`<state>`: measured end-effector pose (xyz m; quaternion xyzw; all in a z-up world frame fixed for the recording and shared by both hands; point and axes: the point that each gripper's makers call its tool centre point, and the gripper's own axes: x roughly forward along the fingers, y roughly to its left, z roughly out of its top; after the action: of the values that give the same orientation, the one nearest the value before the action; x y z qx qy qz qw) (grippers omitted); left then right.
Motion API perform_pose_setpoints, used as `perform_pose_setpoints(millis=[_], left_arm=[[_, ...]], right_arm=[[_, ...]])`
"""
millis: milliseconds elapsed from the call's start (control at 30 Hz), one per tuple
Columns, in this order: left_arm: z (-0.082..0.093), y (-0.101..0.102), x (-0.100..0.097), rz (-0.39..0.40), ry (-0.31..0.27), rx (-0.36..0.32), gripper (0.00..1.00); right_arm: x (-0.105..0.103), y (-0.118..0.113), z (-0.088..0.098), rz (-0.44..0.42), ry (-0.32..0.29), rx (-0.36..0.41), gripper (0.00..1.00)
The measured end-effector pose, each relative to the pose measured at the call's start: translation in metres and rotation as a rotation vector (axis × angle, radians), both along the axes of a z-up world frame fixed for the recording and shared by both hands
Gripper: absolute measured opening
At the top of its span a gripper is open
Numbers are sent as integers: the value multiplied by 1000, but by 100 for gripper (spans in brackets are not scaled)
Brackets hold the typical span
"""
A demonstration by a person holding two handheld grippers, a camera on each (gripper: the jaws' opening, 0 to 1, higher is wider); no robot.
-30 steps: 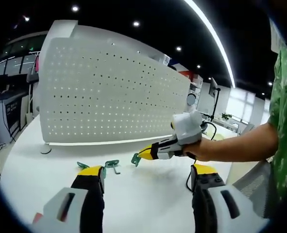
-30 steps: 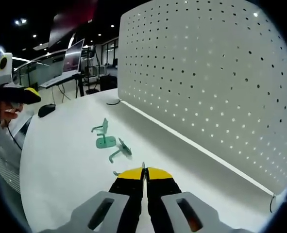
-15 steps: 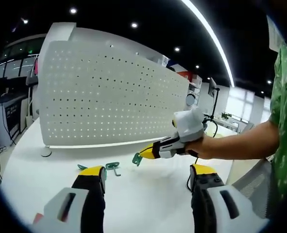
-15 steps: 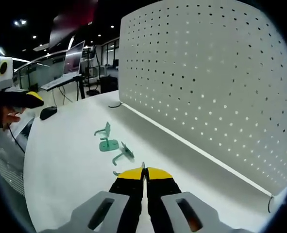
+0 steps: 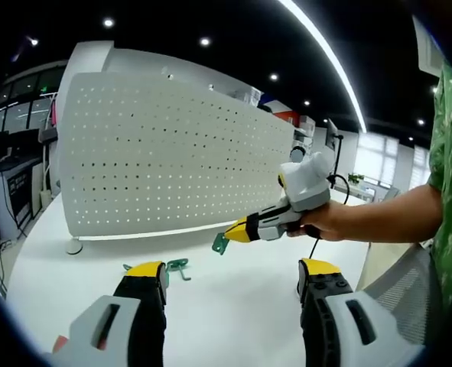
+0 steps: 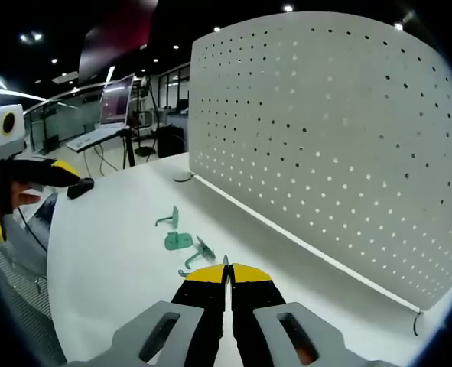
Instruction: Insert the hook assembly into the mounting plate slot until the hook locks in place.
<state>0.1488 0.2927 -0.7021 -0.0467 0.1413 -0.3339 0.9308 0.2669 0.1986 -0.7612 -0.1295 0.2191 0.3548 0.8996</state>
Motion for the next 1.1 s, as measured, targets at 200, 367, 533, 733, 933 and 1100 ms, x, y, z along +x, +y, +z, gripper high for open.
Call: perform_pose_setpoints(millis=[200,367,533,733,933,1100], left_arm=[[3,-2,-2,-11,-26,15,72],[3,-5,-4,-26,-44,47,71],[3,-8,-6,-40,-56,64,70],[7,-8,-8,-41,-88,91,69],[12,-13,-12,-52,-123,119,67],[16,-17,-14,-56,-137,120,66]], right_arm=[[-7,1,12,-5,-9,15,0],[-14,2,26,-7,-26,30,0],[-23,1,38,-10,-33,39,0],[-33,4,52,-5,-45,52,0],[-44,7,67,1,-54,62,0],[-54,12,77,12,-49,75,0]])
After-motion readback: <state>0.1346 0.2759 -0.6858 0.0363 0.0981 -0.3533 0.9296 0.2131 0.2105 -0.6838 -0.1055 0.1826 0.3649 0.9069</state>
